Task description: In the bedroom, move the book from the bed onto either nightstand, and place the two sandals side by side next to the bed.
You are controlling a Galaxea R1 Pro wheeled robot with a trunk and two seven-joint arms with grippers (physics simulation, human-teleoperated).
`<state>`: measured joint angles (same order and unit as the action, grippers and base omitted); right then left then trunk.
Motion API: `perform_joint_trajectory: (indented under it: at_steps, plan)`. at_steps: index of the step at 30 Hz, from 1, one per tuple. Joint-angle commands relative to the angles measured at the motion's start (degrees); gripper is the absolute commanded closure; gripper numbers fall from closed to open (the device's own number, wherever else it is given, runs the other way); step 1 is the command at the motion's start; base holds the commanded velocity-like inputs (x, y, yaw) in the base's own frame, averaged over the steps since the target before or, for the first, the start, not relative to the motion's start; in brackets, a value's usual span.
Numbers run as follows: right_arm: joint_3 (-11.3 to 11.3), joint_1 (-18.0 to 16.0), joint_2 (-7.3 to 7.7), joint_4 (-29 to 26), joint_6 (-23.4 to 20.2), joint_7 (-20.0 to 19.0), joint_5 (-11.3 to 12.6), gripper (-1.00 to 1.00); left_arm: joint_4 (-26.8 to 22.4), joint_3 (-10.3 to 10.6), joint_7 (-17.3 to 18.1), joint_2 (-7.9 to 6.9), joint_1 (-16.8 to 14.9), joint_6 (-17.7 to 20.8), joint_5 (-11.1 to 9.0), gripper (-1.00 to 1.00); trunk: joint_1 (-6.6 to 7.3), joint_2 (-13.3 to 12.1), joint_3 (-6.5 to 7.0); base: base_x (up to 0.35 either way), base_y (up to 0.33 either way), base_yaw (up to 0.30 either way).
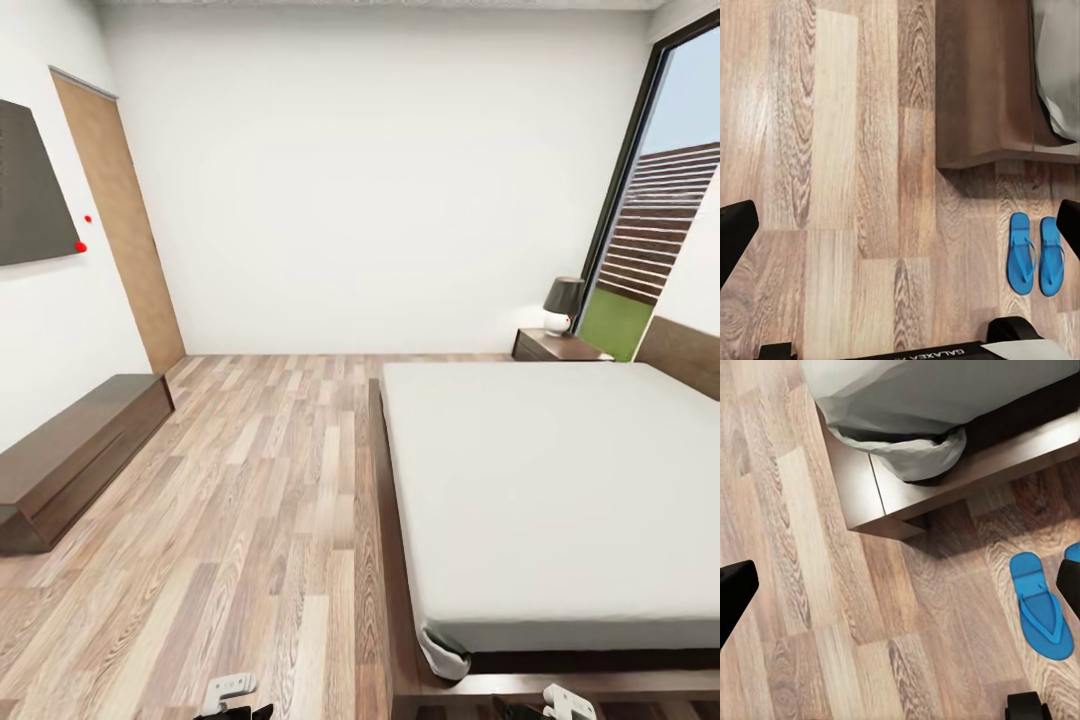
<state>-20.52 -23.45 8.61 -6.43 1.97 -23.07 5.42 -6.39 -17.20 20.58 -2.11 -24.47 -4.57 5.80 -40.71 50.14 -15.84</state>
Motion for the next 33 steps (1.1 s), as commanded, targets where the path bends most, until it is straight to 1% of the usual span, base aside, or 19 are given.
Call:
perform_joint_trajectory:
  at_steps: [1, 6, 14, 33]
  plan:
    - [0.17, -0.07, 0.04, 0.1, 0.14, -0.22, 0.56, -1.0, 0.06, -0.46, 0.18, 0.0, -0.05, -0.27, 0.61, -1.0, -0.01, 0.05, 0.02, 0.0, 0.0, 0.0]
    - [0.18, -0.07, 0.04, 0.1, 0.14, -0.22, 0.56, -1.0, 0.06, -0.46, 0.17, 0.0, -0.05, -0.27, 0.61, -1.0, -0.01, 0.05, 0.45, 0.0, 0.0, 0.0]
    - [0.22, -0.09, 0.04, 0.1, 0.13, -0.24, 0.48, -1.0, 0.06, -0.46, 0.16, -0.04, -0.05, -0.27, 0.61, -1.0, -0.01, 0.05, 0.55, 0.0, 0.0, -0.039]
    - [0.2, -0.08, 0.05, 0.1, 0.14, -0.22, 0.5, -1.0, 0.06, -0.46, 0.17, 0.0, -0.05, -0.27, 0.53, -1.0, -0.01, 0.05, 0.93, 0.0, 0.0, -0.248]
